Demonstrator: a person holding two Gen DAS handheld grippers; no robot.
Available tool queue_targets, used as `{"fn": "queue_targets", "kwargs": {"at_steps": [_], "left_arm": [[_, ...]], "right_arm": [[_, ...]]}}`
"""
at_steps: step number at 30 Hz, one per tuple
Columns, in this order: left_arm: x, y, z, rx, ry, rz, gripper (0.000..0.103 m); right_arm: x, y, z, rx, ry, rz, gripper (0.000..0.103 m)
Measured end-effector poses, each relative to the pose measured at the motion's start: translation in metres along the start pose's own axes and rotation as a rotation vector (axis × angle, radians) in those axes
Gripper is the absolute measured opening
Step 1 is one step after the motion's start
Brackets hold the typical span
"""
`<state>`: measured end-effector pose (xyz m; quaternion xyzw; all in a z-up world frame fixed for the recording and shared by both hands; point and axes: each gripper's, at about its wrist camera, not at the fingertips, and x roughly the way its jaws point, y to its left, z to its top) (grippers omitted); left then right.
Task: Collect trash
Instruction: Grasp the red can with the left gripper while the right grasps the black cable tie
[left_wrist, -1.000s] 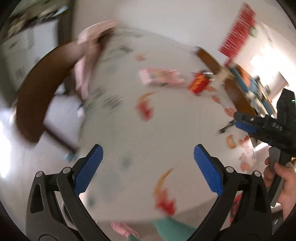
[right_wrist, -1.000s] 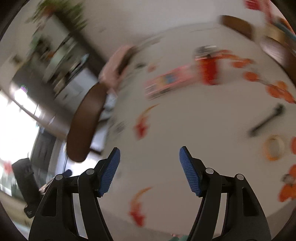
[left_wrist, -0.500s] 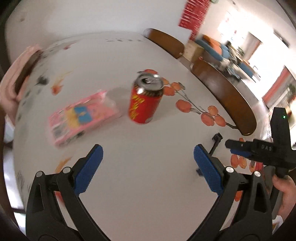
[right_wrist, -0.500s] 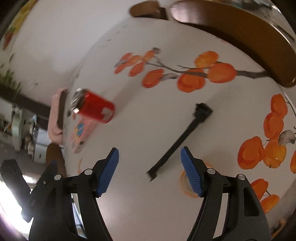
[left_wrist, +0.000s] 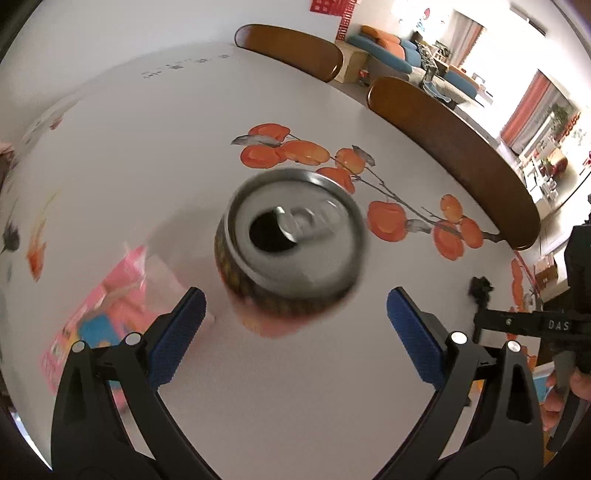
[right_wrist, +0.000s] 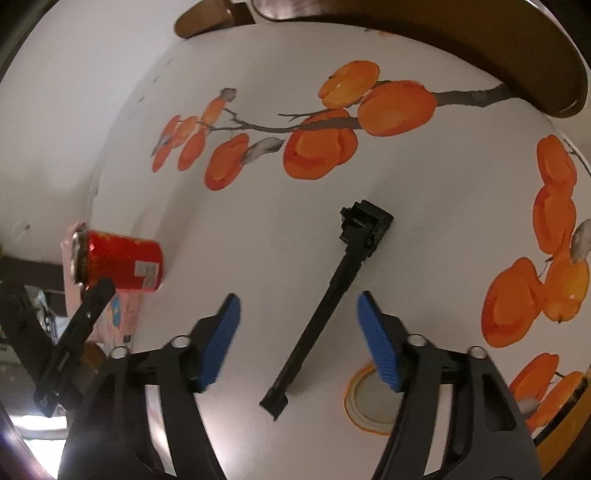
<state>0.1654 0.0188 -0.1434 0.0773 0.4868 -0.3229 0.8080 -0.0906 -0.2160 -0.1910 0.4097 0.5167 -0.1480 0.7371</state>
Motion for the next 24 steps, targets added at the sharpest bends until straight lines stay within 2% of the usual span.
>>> {"fn": "queue_targets", "kwargs": {"at_steps": [5, 6, 7, 8, 10, 12, 17, 24], "left_arm": [[0.021, 0.008, 0.01, 0.021, -0.006, -0.016, 0.096], [0.024, 0.01, 0.011, 0.028, -0.018, -0.023, 0.096], [0.025, 0.01, 0.011, 0.033, -0.026, -0.028, 0.091], [0.026, 0.011, 0.011, 0.038, -0.036, -0.044, 0.08], [0.029, 0.012, 0.011, 0.043, -0.032, -0.052, 0.069], [0.026, 0.013, 0.01, 0.043, -0.054, -0.055, 0.069], [0.01, 0.02, 0.007, -0.006, -0.093, -0.082, 0.068], [-0.045, 0.026, 0.001, -0.079, -0.144, -0.062, 0.068]], "right_arm": [[0.009, 0.005, 0.003, 0.012, -0.018, -0.066, 0.047], [0.009, 0.007, 0.004, 0.002, -0.033, -0.083, 0.04], [0.009, 0.009, 0.004, -0.009, -0.035, -0.084, 0.022], [0.012, 0.012, 0.004, -0.021, -0.029, -0.083, 0.018], [0.014, 0.016, 0.005, -0.043, -0.03, -0.079, 0.015], [0.017, 0.02, 0.005, -0.055, -0.02, -0.057, 0.011], [0.009, 0.037, 0.008, -0.116, -0.035, -0.015, 0.011], [-0.02, 0.067, 0.013, -0.195, -0.071, 0.089, 0.011]]}}
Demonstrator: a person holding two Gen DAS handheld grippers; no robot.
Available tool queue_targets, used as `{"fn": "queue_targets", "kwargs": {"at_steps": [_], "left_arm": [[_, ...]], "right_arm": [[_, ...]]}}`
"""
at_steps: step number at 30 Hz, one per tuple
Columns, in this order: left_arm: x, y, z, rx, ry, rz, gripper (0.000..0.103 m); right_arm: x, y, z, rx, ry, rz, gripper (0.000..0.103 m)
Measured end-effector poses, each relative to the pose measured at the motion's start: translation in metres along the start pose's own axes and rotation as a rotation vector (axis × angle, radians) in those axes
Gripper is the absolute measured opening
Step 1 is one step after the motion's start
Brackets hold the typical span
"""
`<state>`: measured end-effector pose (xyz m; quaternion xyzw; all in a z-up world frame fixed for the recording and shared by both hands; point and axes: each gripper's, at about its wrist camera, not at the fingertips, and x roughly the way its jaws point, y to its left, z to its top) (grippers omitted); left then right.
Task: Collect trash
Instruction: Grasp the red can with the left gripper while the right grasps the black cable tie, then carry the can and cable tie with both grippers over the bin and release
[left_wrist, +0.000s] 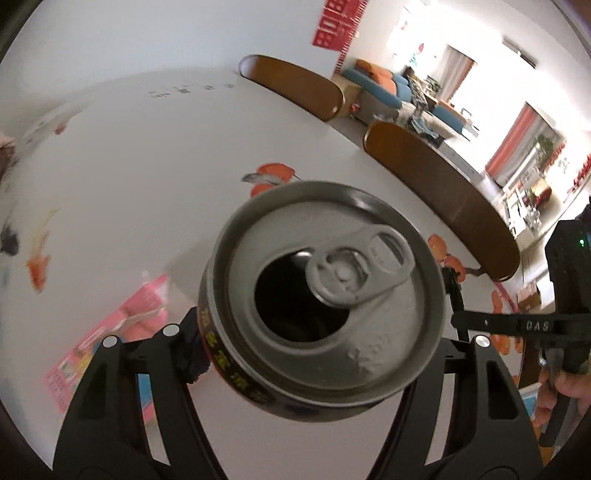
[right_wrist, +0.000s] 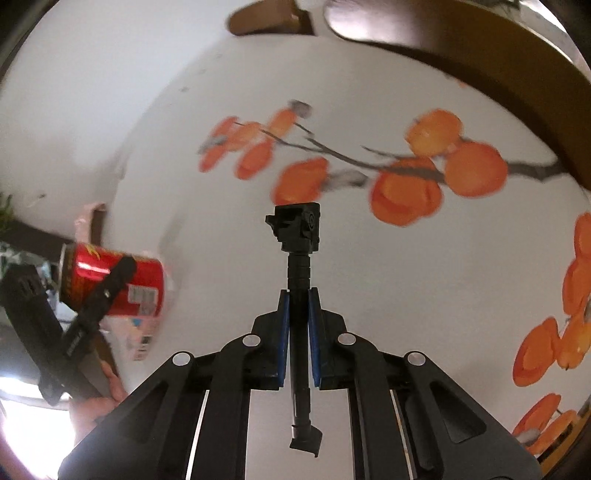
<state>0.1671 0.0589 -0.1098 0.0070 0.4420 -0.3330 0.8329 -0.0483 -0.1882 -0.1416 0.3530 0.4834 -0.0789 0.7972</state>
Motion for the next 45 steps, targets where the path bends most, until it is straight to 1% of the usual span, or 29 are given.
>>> {"fn": "queue_targets", "kwargs": {"at_steps": [3, 6, 8, 10, 11, 12, 14, 17, 18, 20, 21, 22, 23, 24, 26, 27, 28, 29, 30, 31, 32, 33, 35, 36, 38, 39, 41, 42, 45], "left_arm": [[-0.031, 0.001, -0.006, -0.038, -0.021, 0.033, 0.068], [-0.067, 0.006, -0.019, -0.079, -0.051, 0.091, 0.068], [-0.095, 0.01, -0.033, -0.117, -0.075, 0.16, 0.068], [-0.117, 0.016, -0.049, -0.159, -0.098, 0.219, 0.068], [-0.133, 0.019, -0.062, -0.195, -0.118, 0.266, 0.068], [-0.145, 0.022, -0.072, -0.223, -0.129, 0.3, 0.068], [-0.172, 0.028, -0.098, -0.314, -0.156, 0.366, 0.068], [-0.22, 0.031, -0.151, -0.454, -0.202, 0.482, 0.068], [-0.238, 0.031, -0.175, -0.517, -0.215, 0.526, 0.068], [-0.264, 0.03, -0.214, -0.614, -0.233, 0.593, 0.068], [-0.281, 0.028, -0.239, -0.674, -0.243, 0.633, 0.068], [-0.297, 0.025, -0.265, -0.731, -0.251, 0.669, 0.068], [-0.308, 0.023, -0.283, -0.768, -0.256, 0.695, 0.068], [-0.323, 0.019, -0.308, -0.818, -0.264, 0.732, 0.068], [-0.35, 0.01, -0.361, -0.92, -0.277, 0.787, 0.068], [-0.359, 0.009, -0.381, -0.957, -0.278, 0.808, 0.068], [-0.368, 0.006, -0.403, -0.993, -0.276, 0.828, 0.068], [-0.378, 0.004, -0.434, -1.041, -0.267, 0.846, 0.068], [-0.382, 0.003, -0.453, -1.072, -0.259, 0.856, 0.068], [-0.387, 0.003, -0.473, -1.105, -0.251, 0.863, 0.068], [-0.392, 0.005, -0.505, -1.154, -0.231, 0.863, 0.068], [-0.394, 0.007, -0.524, -1.186, -0.216, 0.859, 0.068], [-0.397, 0.013, -0.568, -1.238, -0.197, 0.84, 0.068], [-0.396, 0.018, -0.591, -1.259, -0.178, 0.831, 0.068], [-0.388, 0.029, -0.626, -1.283, -0.158, 0.799, 0.068], [-0.382, 0.038, -0.647, -1.297, -0.149, 0.777, 0.068], [-0.362, 0.056, -0.68, -1.317, -0.118, 0.735, 0.068], [-0.344, 0.071, -0.702, -1.325, -0.094, 0.713, 0.068], [-0.304, 0.102, -0.748, -1.343, -0.061, 0.647, 0.068]], "right_arm": [[-0.009, 0.019, 0.001, -0.057, -0.001, 0.047, 0.011], [-0.014, 0.048, 0.0, -0.154, 0.016, 0.116, 0.011], [-0.012, 0.068, -0.001, -0.212, 0.029, 0.158, 0.011], [-0.007, 0.092, -0.007, -0.289, 0.065, 0.213, 0.011], [-0.004, 0.104, -0.011, -0.329, 0.085, 0.236, 0.011], [-0.001, 0.118, -0.016, -0.371, 0.11, 0.259, 0.011], [0.007, 0.151, -0.034, -0.481, 0.176, 0.315, 0.011], [0.014, 0.195, -0.07, -0.622, 0.263, 0.393, 0.011], [0.017, 0.209, -0.084, -0.664, 0.293, 0.417, 0.011], [0.021, 0.241, -0.128, -0.772, 0.379, 0.467, 0.011], [0.022, 0.256, -0.152, -0.825, 0.417, 0.489, 0.011], [0.021, 0.265, -0.169, -0.861, 0.443, 0.503, 0.011], [0.02, 0.278, -0.197, -0.912, 0.481, 0.524, 0.011], [0.019, 0.286, -0.216, -0.941, 0.506, 0.538, 0.011], [0.017, 0.306, -0.276, -1.027, 0.586, 0.57, 0.011], [0.015, 0.31, -0.299, -1.054, 0.612, 0.58, 0.011], [0.014, 0.318, -0.332, -1.096, 0.652, 0.593, 0.011], [0.013, 0.325, -0.365, -1.138, 0.688, 0.604, 0.011], [0.013, 0.329, -0.387, -1.165, 0.71, 0.607, 0.011], [0.013, 0.334, -0.424, -1.205, 0.747, 0.608, 0.011], [0.014, 0.338, -0.45, -1.229, 0.773, 0.605, 0.011], [0.017, 0.34, -0.487, -1.26, 0.809, 0.592, 0.011], [0.02, 0.334, -0.538, -1.312, 0.853, 0.566, 0.011], [0.028, 0.328, -0.575, -1.352, 0.881, 0.539, 0.011], [0.05, 0.318, -0.624, -1.397, 0.921, 0.476, 0.011], [0.061, 0.312, -0.641, -1.404, 0.932, 0.45, 0.011], [0.104, 0.294, -0.68, -1.425, 0.95, 0.364, 0.011], [0.12, 0.286, -0.691, -1.427, 0.951, 0.338, 0.011], [0.196, 0.25, -0.729, -1.404, 0.972, 0.249, 0.011]]}}
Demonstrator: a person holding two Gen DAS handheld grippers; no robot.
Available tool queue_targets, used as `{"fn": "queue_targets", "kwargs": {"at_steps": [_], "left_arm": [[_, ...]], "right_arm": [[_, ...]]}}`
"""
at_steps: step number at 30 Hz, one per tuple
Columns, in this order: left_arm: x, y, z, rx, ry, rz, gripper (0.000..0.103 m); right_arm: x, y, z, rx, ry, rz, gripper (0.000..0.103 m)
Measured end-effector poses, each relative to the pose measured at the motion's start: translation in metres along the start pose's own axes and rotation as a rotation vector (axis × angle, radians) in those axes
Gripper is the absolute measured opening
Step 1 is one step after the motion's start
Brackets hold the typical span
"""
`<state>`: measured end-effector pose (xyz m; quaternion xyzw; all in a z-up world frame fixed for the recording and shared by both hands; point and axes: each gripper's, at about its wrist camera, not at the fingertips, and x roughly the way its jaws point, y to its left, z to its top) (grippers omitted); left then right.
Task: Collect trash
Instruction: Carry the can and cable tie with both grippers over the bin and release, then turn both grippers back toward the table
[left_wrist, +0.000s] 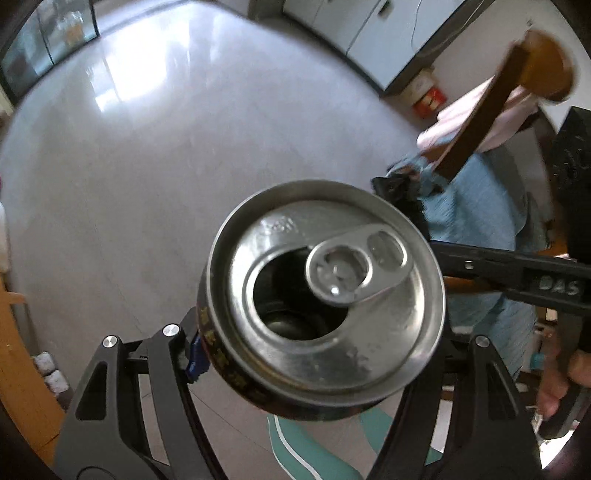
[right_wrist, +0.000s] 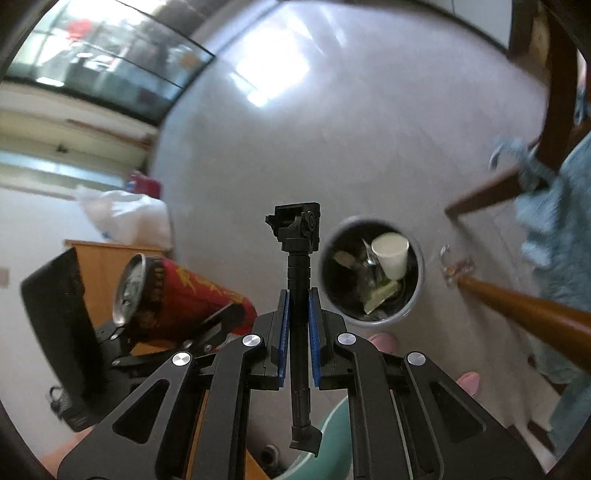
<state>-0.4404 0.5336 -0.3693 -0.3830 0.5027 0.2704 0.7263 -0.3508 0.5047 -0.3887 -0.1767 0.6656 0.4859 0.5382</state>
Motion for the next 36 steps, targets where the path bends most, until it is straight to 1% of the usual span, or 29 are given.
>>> {"fn": "queue_targets", "kwargs": {"at_steps": [3, 4, 5, 6, 7, 8, 9, 10, 11, 12, 14, 15, 17, 20, 21, 23, 24, 26, 28, 29, 30, 31, 33, 35, 36], "left_arm": [[0.068, 0.018, -0.005, 0.033, 0.049, -0.009, 0.068], [0.09, 0.021, -0.006, 0.037, 0.067, -0.012, 0.068], [0.111, 0.023, -0.009, 0.044, 0.086, -0.012, 0.068], [0.14, 0.028, -0.012, 0.048, 0.117, -0.007, 0.068], [0.16, 0.027, -0.019, 0.051, 0.138, -0.006, 0.068], [0.172, 0.032, -0.021, 0.05, 0.152, -0.002, 0.069], [0.191, 0.034, -0.023, 0.054, 0.172, -0.003, 0.07], [0.205, 0.033, -0.026, 0.071, 0.185, 0.005, 0.075], [0.209, 0.032, -0.029, 0.084, 0.195, 0.021, 0.078], [0.216, 0.034, -0.03, 0.087, 0.206, 0.035, 0.078], [0.219, 0.032, -0.031, 0.069, 0.214, 0.034, 0.078], [0.215, 0.038, -0.034, 0.054, 0.211, 0.031, 0.079], [0.202, 0.037, -0.032, 0.037, 0.195, 0.021, 0.08], [0.171, 0.035, -0.029, 0.017, 0.156, 0.004, 0.082], [0.15, 0.032, -0.026, 0.01, 0.131, -0.007, 0.082], [0.123, 0.025, -0.022, -0.001, 0.098, -0.014, 0.082], [0.098, 0.022, -0.019, -0.01, 0.068, -0.026, 0.082], [0.057, 0.014, -0.014, -0.016, 0.031, -0.039, 0.084], [0.002, -0.004, -0.006, 0.012, -0.009, -0.046, 0.086], [-0.016, -0.013, -0.002, 0.031, -0.022, -0.049, 0.087], [-0.043, -0.027, 0.004, 0.065, -0.044, -0.058, 0.088], [-0.068, -0.044, 0.011, 0.103, -0.063, -0.058, 0.09], [-0.104, -0.076, 0.023, 0.178, -0.091, -0.083, 0.094], [-0.132, -0.111, 0.035, 0.252, -0.11, -0.114, 0.094], [-0.147, -0.14, 0.043, 0.301, -0.116, -0.144, 0.094]], "right_arm": [[0.056, -0.029, 0.002, 0.004, 0.035, -0.021, 0.011], [0.083, -0.036, 0.003, -0.013, 0.051, -0.035, 0.011], [0.101, -0.043, 0.006, -0.025, 0.064, -0.044, 0.011], [0.118, -0.05, 0.007, -0.033, 0.079, -0.052, 0.011], [0.141, -0.059, 0.009, -0.037, 0.103, -0.052, 0.014], [0.153, -0.065, 0.01, -0.033, 0.118, -0.051, 0.014], [0.166, -0.072, 0.011, -0.025, 0.133, -0.058, 0.018], [0.173, -0.077, 0.012, -0.019, 0.139, -0.066, 0.039], [0.178, -0.083, 0.014, -0.01, 0.137, -0.098, 0.048], [0.179, -0.087, 0.015, -0.005, 0.131, -0.104, 0.054], [0.171, -0.094, 0.017, 0.023, 0.109, -0.084, 0.054], [0.161, -0.096, 0.018, 0.032, 0.091, -0.091, 0.054], [0.138, -0.095, 0.021, 0.043, 0.054, -0.082, 0.054], [0.095, -0.086, 0.027, 0.057, -0.004, -0.071, 0.054], [0.077, -0.079, 0.029, 0.064, -0.028, -0.059, 0.054], [0.042, -0.061, 0.032, 0.061, -0.075, -0.018, 0.054], [0.016, -0.046, 0.034, 0.057, -0.112, 0.015, 0.054], [-0.022, -0.027, 0.034, 0.058, -0.165, 0.067, 0.054], [-0.081, -0.002, 0.032, 0.053, -0.24, 0.122, 0.054], [-0.106, 0.006, 0.03, 0.05, -0.275, 0.135, 0.054], [-0.128, 0.011, 0.027, 0.045, -0.307, 0.147, 0.054], [-0.161, 0.015, 0.021, 0.041, -0.356, 0.153, 0.055], [-0.225, 0.011, 0.006, 0.061, -0.449, 0.139, 0.057], [-0.27, -0.002, -0.012, 0.097, -0.519, 0.111, 0.057], [-0.292, -0.011, -0.022, 0.12, -0.547, 0.086, 0.057]]}}
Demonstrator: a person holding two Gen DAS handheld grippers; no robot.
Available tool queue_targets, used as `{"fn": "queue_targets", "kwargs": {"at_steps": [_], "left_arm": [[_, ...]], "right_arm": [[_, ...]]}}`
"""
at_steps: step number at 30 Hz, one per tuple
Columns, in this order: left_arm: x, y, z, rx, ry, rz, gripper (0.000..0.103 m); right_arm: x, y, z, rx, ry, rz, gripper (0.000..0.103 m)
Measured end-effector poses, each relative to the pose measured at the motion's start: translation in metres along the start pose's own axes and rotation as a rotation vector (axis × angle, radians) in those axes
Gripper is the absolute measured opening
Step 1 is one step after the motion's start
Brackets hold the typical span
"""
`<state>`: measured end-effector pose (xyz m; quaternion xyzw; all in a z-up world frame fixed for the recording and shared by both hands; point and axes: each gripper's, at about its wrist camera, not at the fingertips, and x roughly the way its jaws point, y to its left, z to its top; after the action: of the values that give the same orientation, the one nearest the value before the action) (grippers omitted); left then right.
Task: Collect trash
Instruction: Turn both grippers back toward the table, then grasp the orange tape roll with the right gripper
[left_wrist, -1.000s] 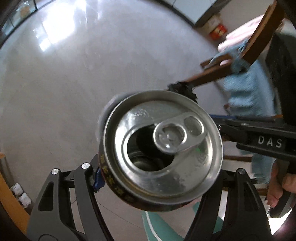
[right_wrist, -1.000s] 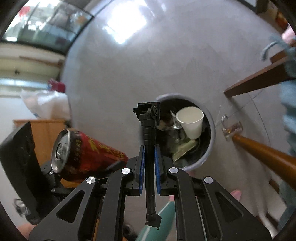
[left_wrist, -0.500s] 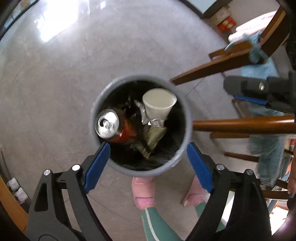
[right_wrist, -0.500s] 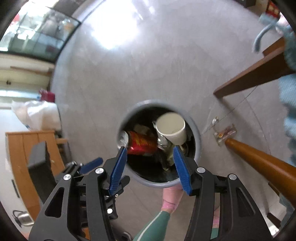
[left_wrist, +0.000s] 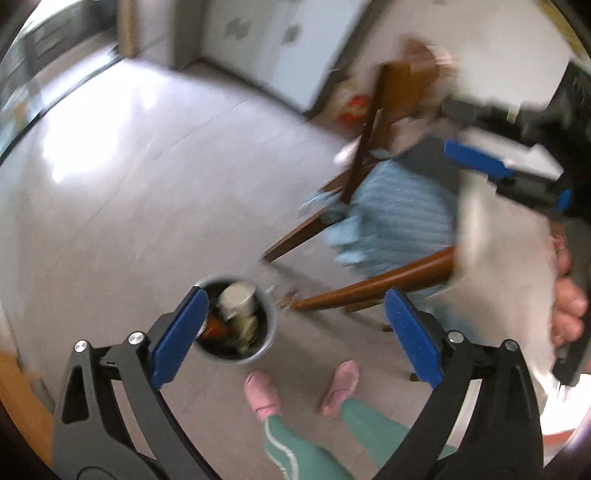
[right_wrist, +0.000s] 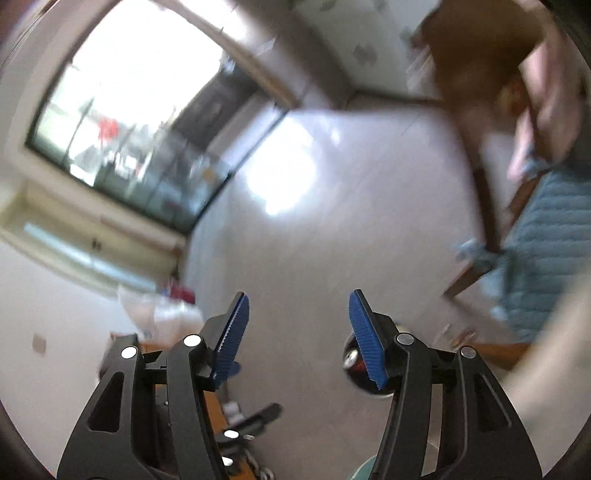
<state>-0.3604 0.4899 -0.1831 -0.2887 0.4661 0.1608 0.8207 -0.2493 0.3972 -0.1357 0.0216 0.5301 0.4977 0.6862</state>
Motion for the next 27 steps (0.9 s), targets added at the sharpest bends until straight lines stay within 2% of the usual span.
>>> {"fn": "queue_targets", "kwargs": {"at_steps": [2, 4, 8, 12, 16, 19, 21, 24, 27], "left_arm": [[-0.007, -0.037, 0.023, 0.069, -0.012, -0.056, 0.094], [-0.008, -0.091, 0.045, 0.181, -0.03, -0.122, 0.094], [0.004, -0.201, 0.068, 0.415, -0.028, -0.237, 0.094], [0.028, -0.311, 0.065, 0.594, 0.019, -0.36, 0.094], [0.054, -0.401, 0.045, 0.74, 0.081, -0.424, 0.094], [0.077, -0.453, 0.027, 0.795, 0.14, -0.459, 0.094], [0.087, -0.482, 0.013, 0.819, 0.18, -0.476, 0.094], [0.107, -0.517, -0.002, 0.846, 0.212, -0.453, 0.094], [0.125, -0.536, -0.009, 0.855, 0.24, -0.427, 0.094]], "right_arm": [[-0.057, -0.026, 0.003, 0.047, -0.074, -0.064, 0.057], [-0.114, -0.058, -0.003, 0.115, -0.16, -0.139, 0.058], [-0.217, -0.132, -0.04, 0.303, -0.312, -0.285, 0.06], [-0.305, -0.196, -0.094, 0.47, -0.44, -0.429, 0.06], [-0.366, -0.252, -0.163, 0.657, -0.536, -0.545, 0.063], [-0.397, -0.291, -0.212, 0.787, -0.564, -0.616, 0.062], [-0.409, -0.317, -0.238, 0.857, -0.543, -0.649, 0.062], [-0.411, -0.347, -0.259, 0.911, -0.483, -0.664, 0.059], [-0.403, -0.366, -0.267, 0.921, -0.424, -0.669, 0.047]]}}
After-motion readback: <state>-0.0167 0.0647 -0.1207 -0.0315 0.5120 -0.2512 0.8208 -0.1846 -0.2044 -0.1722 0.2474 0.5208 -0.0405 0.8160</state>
